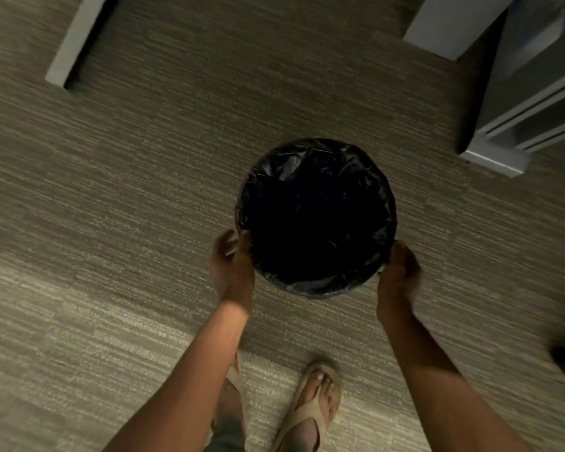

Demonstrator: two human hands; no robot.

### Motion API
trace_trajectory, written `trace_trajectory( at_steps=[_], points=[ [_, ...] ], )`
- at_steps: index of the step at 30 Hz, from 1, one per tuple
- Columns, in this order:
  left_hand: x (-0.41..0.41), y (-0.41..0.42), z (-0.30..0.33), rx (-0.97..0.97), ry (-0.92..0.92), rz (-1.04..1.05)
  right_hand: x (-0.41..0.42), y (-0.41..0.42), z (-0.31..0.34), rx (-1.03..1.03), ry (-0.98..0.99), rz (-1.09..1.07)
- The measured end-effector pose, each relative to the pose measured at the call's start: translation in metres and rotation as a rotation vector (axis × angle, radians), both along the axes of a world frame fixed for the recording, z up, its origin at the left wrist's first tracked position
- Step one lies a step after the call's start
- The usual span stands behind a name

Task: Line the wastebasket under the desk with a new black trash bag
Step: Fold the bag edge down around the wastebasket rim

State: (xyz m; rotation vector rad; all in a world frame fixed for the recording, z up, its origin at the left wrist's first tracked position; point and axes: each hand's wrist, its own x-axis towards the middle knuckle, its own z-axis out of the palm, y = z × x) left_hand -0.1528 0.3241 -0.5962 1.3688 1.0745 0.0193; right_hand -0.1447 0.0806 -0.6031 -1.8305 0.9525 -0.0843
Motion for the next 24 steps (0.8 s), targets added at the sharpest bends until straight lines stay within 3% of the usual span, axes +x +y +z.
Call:
trace_trajectory(
  at_steps=[3, 5, 8, 12, 16, 19, 24],
  points=[
    [-0.008, -0.004, 0.000, -0.070, -0.064, -0.161, -0.006, 0.007, -0.001, 0.079, -0.031, 0.053],
    [-0.006, 0.004, 0.001, -0.071, -0.051, -0.143, -0.003, 0.005, -0.002, 0.036, 0.020, -0.080],
    [-0.010, 0.020, 0.000, 0.013, 0.111, -0.042, -0.004, 0.001, 0.002, -0.023, 0.078, -0.166],
    [-0.025, 0.029, -0.005, -0.028, 0.233, -0.102, -0.010, 0.000, 0.007, 0.084, 0.155, 0.006],
    [-0.023, 0.024, -0.006, -0.039, 0.223, -0.281, -0.005, -0.002, 0.005, 0.112, 0.150, 0.136],
    [-0.015, 0.024, -0.006, 0.060, 0.212, -0.374, -0.005, 0.000, 0.007, 0.127, 0.156, 0.142],
    [-0.013, 0.036, -0.001, -0.037, 0.195, -0.301, -0.006, 0.016, 0.017, 0.096, 0.160, 0.158]
  ],
)
